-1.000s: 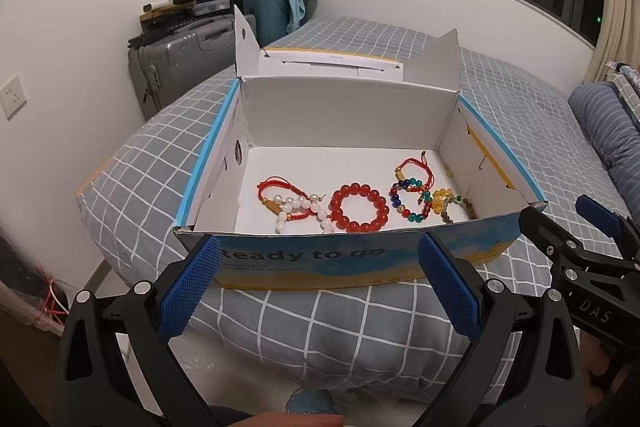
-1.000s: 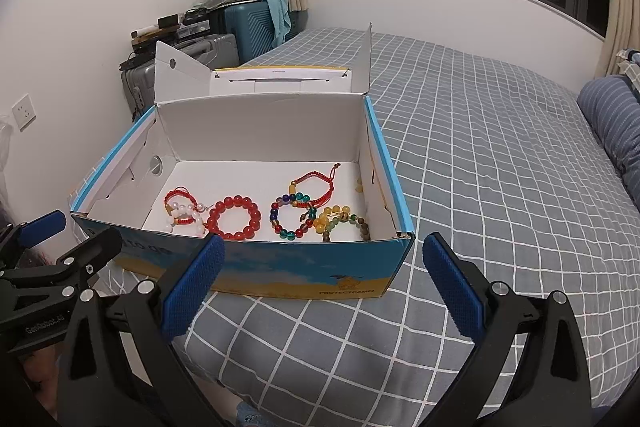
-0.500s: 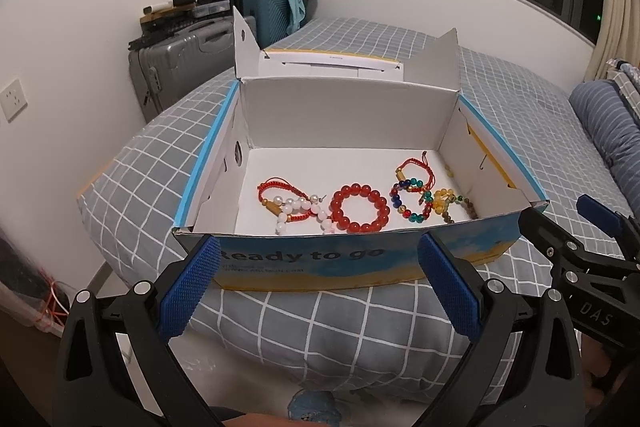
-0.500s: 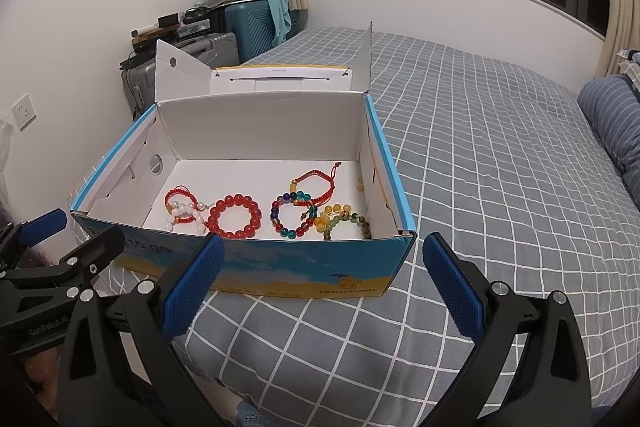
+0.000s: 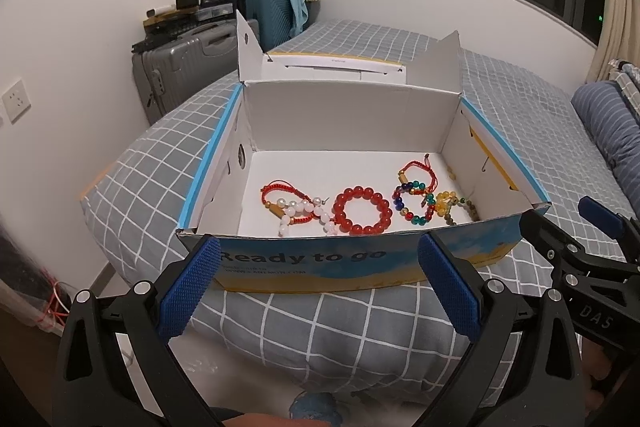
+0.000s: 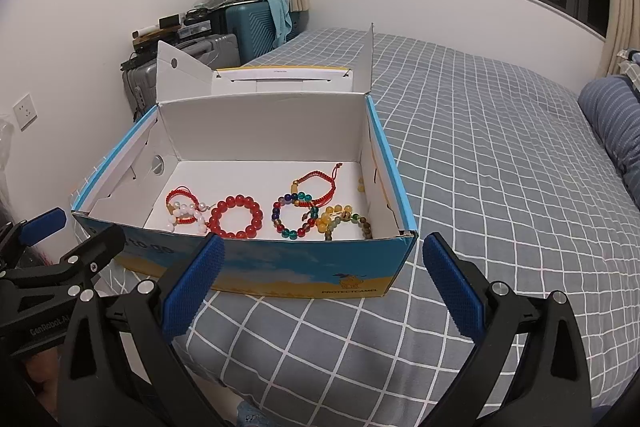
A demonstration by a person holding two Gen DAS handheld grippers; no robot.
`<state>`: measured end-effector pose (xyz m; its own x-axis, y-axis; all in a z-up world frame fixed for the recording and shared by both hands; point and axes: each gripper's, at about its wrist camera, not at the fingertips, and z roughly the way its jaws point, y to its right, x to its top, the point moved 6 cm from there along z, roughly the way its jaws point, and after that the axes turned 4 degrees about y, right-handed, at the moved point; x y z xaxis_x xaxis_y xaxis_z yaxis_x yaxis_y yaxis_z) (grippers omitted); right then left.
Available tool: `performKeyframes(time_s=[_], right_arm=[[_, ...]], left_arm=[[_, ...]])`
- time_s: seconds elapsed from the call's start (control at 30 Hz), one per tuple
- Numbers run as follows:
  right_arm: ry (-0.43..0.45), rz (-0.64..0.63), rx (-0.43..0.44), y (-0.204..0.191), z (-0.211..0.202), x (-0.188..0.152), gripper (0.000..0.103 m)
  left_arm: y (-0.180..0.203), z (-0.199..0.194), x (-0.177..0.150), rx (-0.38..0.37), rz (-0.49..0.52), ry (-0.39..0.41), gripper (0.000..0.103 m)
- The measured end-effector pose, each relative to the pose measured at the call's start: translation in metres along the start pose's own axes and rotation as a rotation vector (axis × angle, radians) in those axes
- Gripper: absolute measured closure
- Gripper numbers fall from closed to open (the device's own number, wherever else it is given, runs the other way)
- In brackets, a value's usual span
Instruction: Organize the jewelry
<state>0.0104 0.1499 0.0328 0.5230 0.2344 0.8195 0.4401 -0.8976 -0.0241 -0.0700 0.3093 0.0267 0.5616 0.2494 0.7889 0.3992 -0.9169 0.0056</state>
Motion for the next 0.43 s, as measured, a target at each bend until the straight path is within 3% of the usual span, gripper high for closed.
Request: performKeyframes(time_s=[0.43], right_arm=[[0.004, -0.003, -0.002, 0.0, -0.0005, 0.0002, 0.008]], left_arm=[[0.0001, 0.0008, -0.0005, 0.001, -0.003, 0.001, 0.006]])
